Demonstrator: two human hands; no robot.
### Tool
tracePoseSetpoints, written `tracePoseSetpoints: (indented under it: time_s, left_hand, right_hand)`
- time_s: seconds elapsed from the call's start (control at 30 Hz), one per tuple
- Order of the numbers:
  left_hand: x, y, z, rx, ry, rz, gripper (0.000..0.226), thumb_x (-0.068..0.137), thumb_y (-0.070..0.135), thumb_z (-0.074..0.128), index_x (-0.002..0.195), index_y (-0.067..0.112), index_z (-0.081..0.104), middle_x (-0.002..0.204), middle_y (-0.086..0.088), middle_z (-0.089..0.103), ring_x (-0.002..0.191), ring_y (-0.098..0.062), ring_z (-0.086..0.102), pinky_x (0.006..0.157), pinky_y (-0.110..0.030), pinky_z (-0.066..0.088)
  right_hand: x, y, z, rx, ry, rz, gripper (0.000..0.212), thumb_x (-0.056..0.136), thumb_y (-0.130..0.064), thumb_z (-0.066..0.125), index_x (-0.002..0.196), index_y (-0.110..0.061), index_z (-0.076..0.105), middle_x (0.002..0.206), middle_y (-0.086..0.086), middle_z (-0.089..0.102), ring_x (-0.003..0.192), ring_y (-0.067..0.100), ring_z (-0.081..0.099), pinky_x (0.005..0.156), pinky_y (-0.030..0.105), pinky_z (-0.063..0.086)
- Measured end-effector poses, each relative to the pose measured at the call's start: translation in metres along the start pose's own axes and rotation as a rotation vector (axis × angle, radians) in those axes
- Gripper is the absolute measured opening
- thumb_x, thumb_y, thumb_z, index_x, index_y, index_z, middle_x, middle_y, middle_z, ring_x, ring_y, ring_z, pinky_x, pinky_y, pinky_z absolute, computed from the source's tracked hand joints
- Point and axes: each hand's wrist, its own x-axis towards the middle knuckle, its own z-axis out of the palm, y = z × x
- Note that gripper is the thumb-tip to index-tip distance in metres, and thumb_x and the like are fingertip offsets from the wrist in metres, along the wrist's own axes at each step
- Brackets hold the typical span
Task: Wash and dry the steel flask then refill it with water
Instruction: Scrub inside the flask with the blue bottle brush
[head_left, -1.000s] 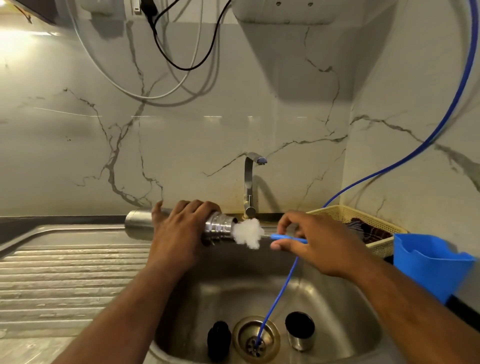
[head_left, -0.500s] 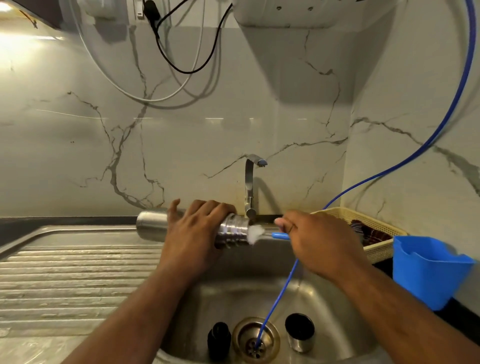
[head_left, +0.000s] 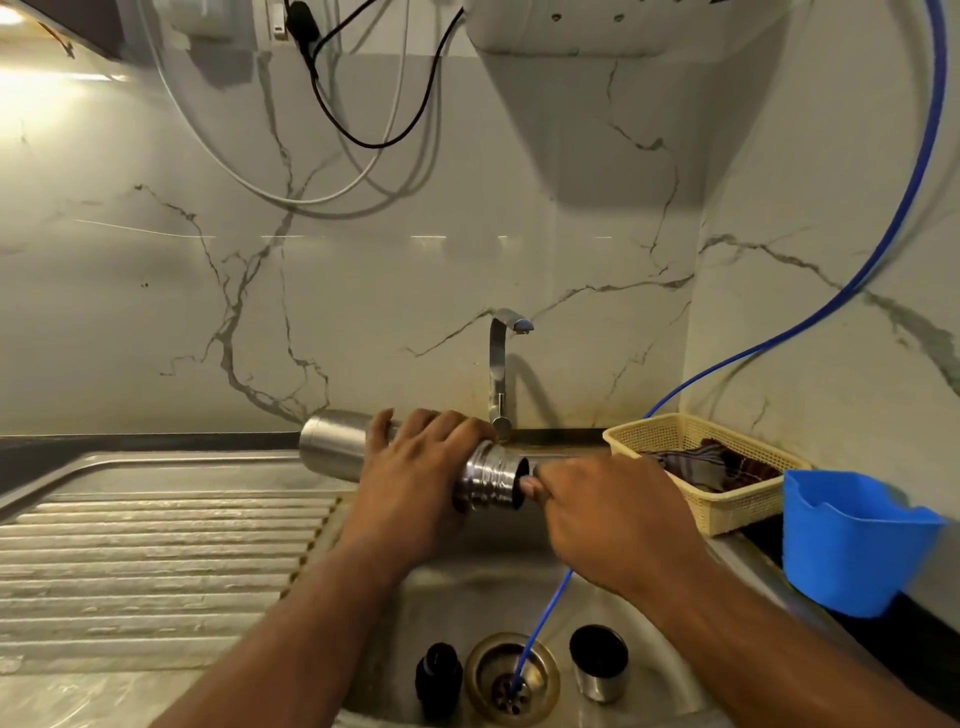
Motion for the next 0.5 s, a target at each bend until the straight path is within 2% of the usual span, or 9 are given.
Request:
tracePoseSetpoints:
  time_s: [0.1, 0.17, 0.2, 0.27, 0.3, 0.33, 0.4, 0.5]
  left_hand:
    - [0.003, 0.005, 0.001, -0.033, 0.063, -0.125, 0.070, 0.065, 0.034, 0.086, 0.125, 0.039, 0.051, 0.122, 0.012, 0.061, 0.120, -0.020, 0.056, 0.111, -0.062, 0.034]
    - [0.000, 0.005, 0.003, 0.012, 0.107, -0.198, 0.070, 0.064, 0.030, 0.088, 0.124, 0.035, 0.054, 0.122, 0.009, 0.062, 0.123, -0.023, 0.055, 0.114, -0.070, 0.025]
    - [0.000, 0.002, 0.004, 0.022, 0.114, -0.193, 0.070, 0.063, 0.028, 0.088, 0.124, 0.034, 0.055, 0.123, 0.008, 0.062, 0.124, -0.024, 0.054, 0.114, -0.072, 0.022]
    - [-0.001, -0.007, 0.004, -0.035, 0.053, -0.080, 0.069, 0.063, 0.031, 0.088, 0.123, 0.037, 0.054, 0.123, 0.010, 0.063, 0.123, -0.022, 0.054, 0.112, -0.071, 0.025]
    - [-0.001, -0.011, 0.004, -0.081, -0.008, -0.012, 0.068, 0.065, 0.036, 0.086, 0.124, 0.040, 0.051, 0.124, 0.013, 0.062, 0.122, -0.019, 0.054, 0.111, -0.066, 0.029]
    - [-0.002, -0.012, 0.004, -0.126, -0.079, 0.038, 0.067, 0.066, 0.042, 0.082, 0.125, 0.043, 0.049, 0.125, 0.016, 0.060, 0.121, -0.015, 0.052, 0.110, -0.059, 0.033]
    - [-0.003, -0.007, 0.004, -0.211, -0.180, 0.029, 0.070, 0.068, 0.048, 0.079, 0.129, 0.044, 0.045, 0.125, 0.019, 0.057, 0.118, -0.009, 0.050, 0.107, -0.045, 0.039]
    - [-0.002, 0.006, 0.009, -0.144, -0.056, -0.080, 0.071, 0.068, 0.043, 0.081, 0.130, 0.038, 0.047, 0.123, 0.013, 0.059, 0.114, -0.015, 0.053, 0.103, -0.044, 0.040]
  right_hand:
    - [0.005, -0.006, 0.009, 0.053, -0.038, 0.162, 0.022, 0.104, -0.038, 0.043, 0.112, -0.028, 0.060, 0.096, -0.004, 0.067, 0.076, 0.014, 0.057, 0.069, 0.031, 0.047]
    - [0.014, -0.008, 0.014, 0.192, -0.133, 0.259, 0.022, 0.103, -0.040, 0.048, 0.098, -0.026, 0.064, 0.083, -0.004, 0.064, 0.073, 0.012, 0.061, 0.065, 0.031, 0.051]
    - [0.017, -0.007, 0.016, 0.270, -0.186, 0.271, 0.025, 0.103, -0.041, 0.049, 0.091, -0.025, 0.063, 0.079, -0.003, 0.062, 0.071, 0.012, 0.060, 0.061, 0.030, 0.047]
    - [0.015, -0.002, 0.009, 0.320, -0.274, 0.152, 0.033, 0.105, -0.046, 0.047, 0.083, -0.025, 0.060, 0.074, -0.003, 0.059, 0.065, 0.010, 0.055, 0.057, 0.028, 0.039]
    - [0.013, 0.005, 0.006, 0.270, -0.280, 0.054, 0.037, 0.104, -0.051, 0.044, 0.083, -0.025, 0.060, 0.072, -0.005, 0.057, 0.063, 0.010, 0.052, 0.055, 0.027, 0.036]
    - [0.010, 0.013, 0.004, 0.181, -0.250, -0.034, 0.041, 0.103, -0.057, 0.041, 0.086, -0.026, 0.061, 0.072, -0.006, 0.057, 0.062, 0.010, 0.050, 0.054, 0.028, 0.035]
    - [0.007, 0.029, 0.010, 0.055, -0.136, -0.108, 0.048, 0.101, -0.064, 0.037, 0.095, -0.026, 0.066, 0.074, -0.007, 0.060, 0.062, 0.011, 0.050, 0.054, 0.029, 0.034]
    - [0.007, 0.023, 0.023, 0.063, 0.006, 0.006, 0.041, 0.104, -0.057, 0.036, 0.107, -0.028, 0.064, 0.085, -0.004, 0.067, 0.071, 0.017, 0.058, 0.060, 0.033, 0.042]
